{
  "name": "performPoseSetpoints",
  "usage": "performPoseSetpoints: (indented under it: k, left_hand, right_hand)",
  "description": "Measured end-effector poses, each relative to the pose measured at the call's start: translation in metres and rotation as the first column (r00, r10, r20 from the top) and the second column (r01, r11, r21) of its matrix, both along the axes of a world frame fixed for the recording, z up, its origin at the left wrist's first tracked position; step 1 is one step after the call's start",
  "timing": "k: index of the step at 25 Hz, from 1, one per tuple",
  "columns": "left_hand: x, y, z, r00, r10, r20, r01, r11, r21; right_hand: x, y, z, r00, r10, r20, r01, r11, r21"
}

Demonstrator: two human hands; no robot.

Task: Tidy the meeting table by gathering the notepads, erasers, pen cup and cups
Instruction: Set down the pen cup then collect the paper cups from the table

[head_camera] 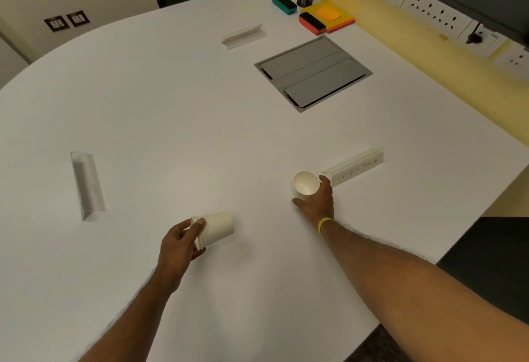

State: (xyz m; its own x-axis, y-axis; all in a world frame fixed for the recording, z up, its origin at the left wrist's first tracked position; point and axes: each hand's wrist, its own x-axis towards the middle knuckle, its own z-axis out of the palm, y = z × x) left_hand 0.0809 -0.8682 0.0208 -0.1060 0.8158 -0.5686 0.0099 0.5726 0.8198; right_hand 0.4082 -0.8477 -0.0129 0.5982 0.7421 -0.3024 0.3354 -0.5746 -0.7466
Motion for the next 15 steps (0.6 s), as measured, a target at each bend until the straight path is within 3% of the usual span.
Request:
performPoseSetpoints:
  k: [4, 6, 9, 12, 15]
  left_hand:
    - [-0.009, -0.006, 0.003, 1.0, 0.007, 0.027, -0.007, 1.0, 0.006]
    - [-0.02, -0.012, 0.008, 0.999, -0.004, 0.042, 0.003, 1.0, 0.026]
    - [-0.045, -0.028, 0.017, 0.998, -0.06, 0.028, 0.058, 0.995, 0.079]
    - [-0.085, -0.057, 0.034, 0.996, -0.084, -0.029, 0.088, 0.985, 0.149]
    - [-0.13, -0.087, 0.048, 0.991, -0.116, -0.069, 0.128, 0.97, 0.205]
  right_hand:
    - [-0.024, -0.048, 0.012, 0.986, -0.079, 0.149, 0.068, 0.995, 0.079]
    - [-0.053, -0.076, 0.017, 0.961, 0.031, 0.274, -0.076, 0.985, 0.156]
    - [-0.111, -0.098, 0.028, 0.893, 0.309, 0.328, -0.391, 0.893, 0.222]
    - [-0.191, -0.109, 0.053, 0.688, 0.594, 0.416, -0.707, 0.677, 0.202]
    - [-0.281, -0.121, 0.073, 0.448, 0.703, 0.551, -0.877, 0.466, 0.119]
